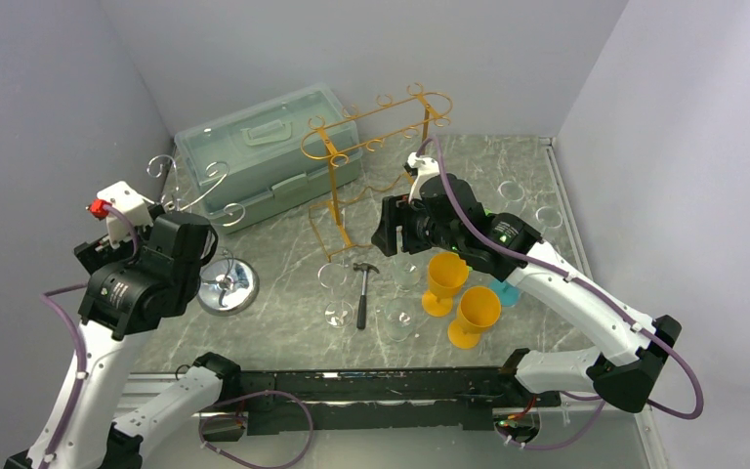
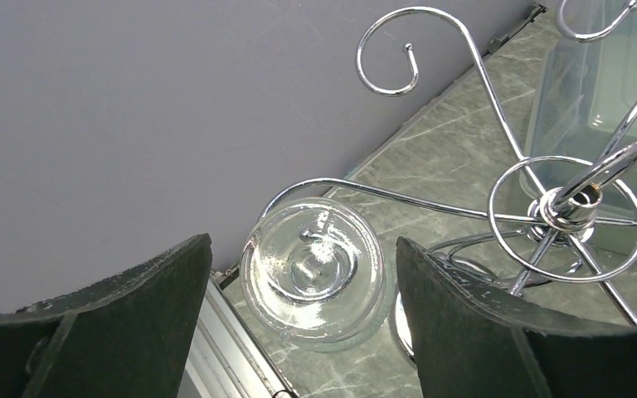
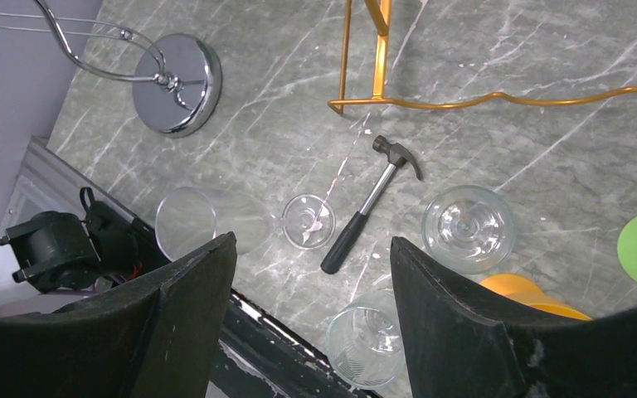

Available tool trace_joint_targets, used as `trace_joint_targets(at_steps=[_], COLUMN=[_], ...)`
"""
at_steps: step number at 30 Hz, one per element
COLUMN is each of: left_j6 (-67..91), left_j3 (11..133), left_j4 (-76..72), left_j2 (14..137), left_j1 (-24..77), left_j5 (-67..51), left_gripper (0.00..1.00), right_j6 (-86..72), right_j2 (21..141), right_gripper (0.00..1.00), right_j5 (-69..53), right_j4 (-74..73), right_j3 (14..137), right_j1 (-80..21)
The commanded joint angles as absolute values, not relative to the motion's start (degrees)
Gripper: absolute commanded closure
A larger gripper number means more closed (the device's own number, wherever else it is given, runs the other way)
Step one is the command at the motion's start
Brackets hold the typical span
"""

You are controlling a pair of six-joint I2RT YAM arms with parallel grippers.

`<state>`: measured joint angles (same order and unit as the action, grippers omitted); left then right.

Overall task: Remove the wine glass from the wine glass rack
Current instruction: Pick up the wine glass from the wine rack.

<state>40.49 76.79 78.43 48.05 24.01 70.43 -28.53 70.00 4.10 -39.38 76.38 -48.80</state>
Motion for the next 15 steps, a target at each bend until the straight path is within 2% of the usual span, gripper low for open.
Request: trace_joint_targets(at_steps=[1,7,15], left_j6=[38.58,36.39,34.47], left_j3=[75.65,75.02,77.28], left_j4=[76.22,72.47,71.02], left_j2=[46.84,45.97,46.61], left_j1=[23.73,23.73,23.73], left_j5=[71.89,70.48,69.04], left_gripper=[0.15,0.2,0.32], right_j6=[-28.03,-27.79,-27.33], right_j2=[68.87,69.25,69.96], right_gripper=[0.3,0.3,0.3], right_j5=[4.2,4.39,4.39], right_j4=[-37.75,-38.12,-38.58], right_j3=[77.21,77.84,78.74], right_j1=[-49.31,-49.53,-49.66])
